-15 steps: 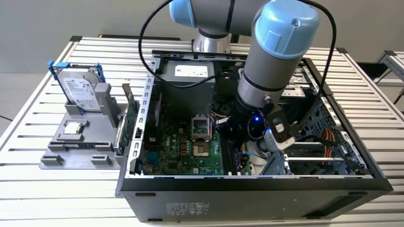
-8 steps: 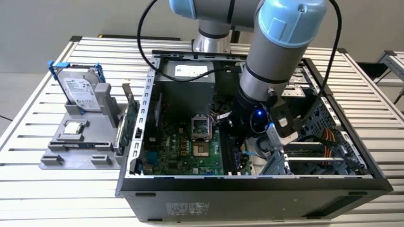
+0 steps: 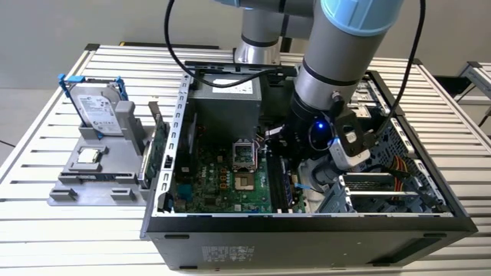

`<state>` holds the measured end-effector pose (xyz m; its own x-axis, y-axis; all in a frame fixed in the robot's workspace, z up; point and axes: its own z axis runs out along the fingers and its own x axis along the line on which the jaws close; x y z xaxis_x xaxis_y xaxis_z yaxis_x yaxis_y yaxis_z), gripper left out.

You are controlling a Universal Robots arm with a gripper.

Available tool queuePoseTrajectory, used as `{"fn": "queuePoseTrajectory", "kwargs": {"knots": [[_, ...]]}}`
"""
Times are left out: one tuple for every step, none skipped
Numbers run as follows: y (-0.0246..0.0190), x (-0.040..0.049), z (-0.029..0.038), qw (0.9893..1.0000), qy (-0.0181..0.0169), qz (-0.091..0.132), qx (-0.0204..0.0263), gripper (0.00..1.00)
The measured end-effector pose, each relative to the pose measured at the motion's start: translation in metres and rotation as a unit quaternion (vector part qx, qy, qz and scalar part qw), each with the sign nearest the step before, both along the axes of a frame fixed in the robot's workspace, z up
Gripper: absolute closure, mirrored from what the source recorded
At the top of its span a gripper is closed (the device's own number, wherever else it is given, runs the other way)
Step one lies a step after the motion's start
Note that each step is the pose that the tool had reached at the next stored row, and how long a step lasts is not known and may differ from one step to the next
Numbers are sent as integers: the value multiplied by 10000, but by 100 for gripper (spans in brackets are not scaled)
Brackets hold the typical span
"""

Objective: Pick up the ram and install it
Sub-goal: 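Press down the ram until it locks into place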

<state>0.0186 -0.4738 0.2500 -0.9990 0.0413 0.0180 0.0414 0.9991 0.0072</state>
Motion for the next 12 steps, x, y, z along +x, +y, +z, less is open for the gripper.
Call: {"fn": "queuePoseTrajectory", "kwargs": {"knots": [[0, 0, 0, 10000, 0, 0, 1, 0], [0, 0, 0, 10000, 0, 1, 2, 0], [0, 0, 0, 10000, 0, 1, 2, 0], [0, 0, 1, 10000, 0, 1, 1, 100], [0, 0, 1, 10000, 0, 2, 0, 100], [0, 0, 2, 10000, 0, 2, 0, 100], [0, 0, 2, 10000, 0, 2, 0, 100], [0, 0, 2, 10000, 0, 3, 0, 100], [0, 0, 1, 10000, 0, 3, 1, 100], [0, 0, 2, 10000, 0, 8, 0, 100], [0, 0, 2, 10000, 0, 12, 0, 100], [0, 0, 2, 10000, 0, 13, 0, 100]]}}
